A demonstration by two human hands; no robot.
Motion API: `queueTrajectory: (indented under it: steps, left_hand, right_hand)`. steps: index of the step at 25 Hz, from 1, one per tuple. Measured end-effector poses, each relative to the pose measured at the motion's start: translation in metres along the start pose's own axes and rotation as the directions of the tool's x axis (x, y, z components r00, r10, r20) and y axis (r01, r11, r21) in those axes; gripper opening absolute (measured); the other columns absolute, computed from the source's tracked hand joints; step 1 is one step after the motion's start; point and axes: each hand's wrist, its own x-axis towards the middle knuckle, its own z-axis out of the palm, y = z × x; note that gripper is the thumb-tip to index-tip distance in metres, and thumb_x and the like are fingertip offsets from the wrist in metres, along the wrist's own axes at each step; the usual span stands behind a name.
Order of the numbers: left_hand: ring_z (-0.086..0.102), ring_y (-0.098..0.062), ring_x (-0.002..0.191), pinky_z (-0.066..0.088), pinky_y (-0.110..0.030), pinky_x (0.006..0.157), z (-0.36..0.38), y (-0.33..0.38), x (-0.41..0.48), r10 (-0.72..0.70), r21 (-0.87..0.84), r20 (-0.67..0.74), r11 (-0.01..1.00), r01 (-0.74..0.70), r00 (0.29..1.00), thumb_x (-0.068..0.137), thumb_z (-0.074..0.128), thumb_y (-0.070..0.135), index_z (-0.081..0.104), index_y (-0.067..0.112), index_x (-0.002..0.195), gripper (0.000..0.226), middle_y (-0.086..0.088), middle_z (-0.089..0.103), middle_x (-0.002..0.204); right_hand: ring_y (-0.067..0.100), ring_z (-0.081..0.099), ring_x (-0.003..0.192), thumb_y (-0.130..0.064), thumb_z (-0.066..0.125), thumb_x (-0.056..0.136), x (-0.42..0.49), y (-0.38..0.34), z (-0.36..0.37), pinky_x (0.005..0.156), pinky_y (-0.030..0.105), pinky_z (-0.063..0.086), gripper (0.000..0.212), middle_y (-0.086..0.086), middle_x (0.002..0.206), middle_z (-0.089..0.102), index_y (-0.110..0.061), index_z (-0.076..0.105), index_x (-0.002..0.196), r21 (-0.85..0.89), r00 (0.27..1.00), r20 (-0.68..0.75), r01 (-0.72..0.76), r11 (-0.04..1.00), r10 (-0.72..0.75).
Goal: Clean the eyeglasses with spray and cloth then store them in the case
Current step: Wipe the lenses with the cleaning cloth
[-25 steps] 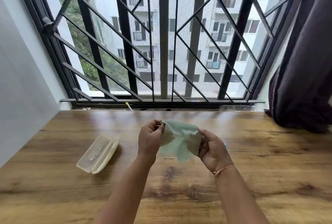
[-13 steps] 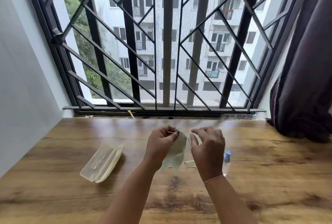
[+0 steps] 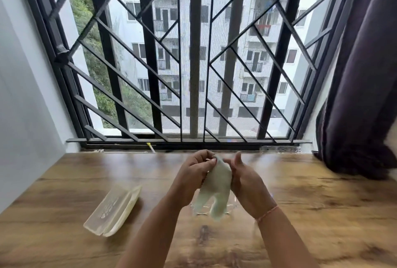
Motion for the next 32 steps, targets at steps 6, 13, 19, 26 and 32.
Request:
queueTrajectory:
  steps: [6, 13, 19, 26, 32]
  left_hand:
    - [0.036, -0.007, 0.043, 0.019, -0.016, 0.038, 0.013, 0.024, 0.012, 0.02, 0.018, 0.105, 1.0, -0.022, 0.994, 0.092, 0.05, 0.01, 0.057, 0.021, 0.076, 0.021, 0.004, 0.042, 0.062]
    - [0.052, -0.018, 0.057, 0.047, -0.025, 0.048, 0.002, 0.004, 0.022, 0.011, 0.212, -0.237, 0.976, 0.04, 0.971, 0.09, 0.052, 0.006, 0.061, 0.013, 0.077, 0.017, -0.006, 0.056, 0.071]
    - [0.057, -0.017, 0.051, 0.047, -0.023, 0.045, -0.009, -0.011, 0.036, 0.059, 0.28, -0.371, 0.959, 0.051, 0.927, 0.088, 0.056, 0.006, 0.064, 0.009, 0.078, 0.014, -0.006, 0.062, 0.07]
    - [0.066, -0.016, 0.066, 0.055, -0.026, 0.058, -0.033, -0.053, 0.028, 0.085, 0.377, -0.415, 0.922, 0.086, 0.906, 0.088, 0.058, 0.007, 0.07, 0.007, 0.1, 0.017, -0.007, 0.071, 0.083]
    - [0.06, -0.005, 0.109, 0.051, -0.022, 0.083, -0.07, -0.136, -0.009, 0.272, 0.927, -0.15, 0.372, 0.04, 0.951, 0.075, 0.068, 0.01, 0.067, 0.029, 0.113, 0.043, 0.017, 0.062, 0.121]
  right_hand:
    - [0.045, 0.045, 0.122, -0.025, 0.075, 0.074, -0.008, 0.041, -0.017, 0.102, 0.048, 0.025, 0.06, 0.031, 0.109, 0.062, 0.011, 0.056, 0.117, 0.495, 0.962, 0.18, -0.269, 0.826, 0.206]
    - [0.03, 0.06, 0.113, -0.012, 0.08, 0.07, -0.01, 0.044, -0.015, 0.1, 0.036, 0.044, 0.051, 0.029, 0.117, 0.061, 0.015, 0.06, 0.109, 0.524, 0.993, 0.114, -0.049, 0.851, -0.013]
    - [0.023, 0.016, 0.143, -0.024, 0.016, 0.102, -0.016, 0.036, -0.027, 0.117, 0.036, -0.001, 0.048, 0.015, 0.154, 0.023, -0.002, 0.019, 0.145, 0.611, 0.907, 0.333, 0.002, 0.792, -0.259]
    - [0.041, 0.049, 0.122, -0.015, 0.035, 0.091, -0.006, 0.036, -0.042, 0.109, 0.052, 0.031, 0.046, 0.034, 0.129, 0.05, 0.014, 0.049, 0.124, 0.67, 0.984, 0.163, -0.055, 0.74, -0.074]
    - [0.033, 0.071, 0.076, -0.025, 0.051, 0.059, -0.005, 0.047, -0.057, 0.07, 0.046, 0.053, 0.044, 0.019, 0.087, 0.073, 0.004, 0.073, 0.082, 0.745, 0.997, -0.023, -0.035, 0.666, 0.078]
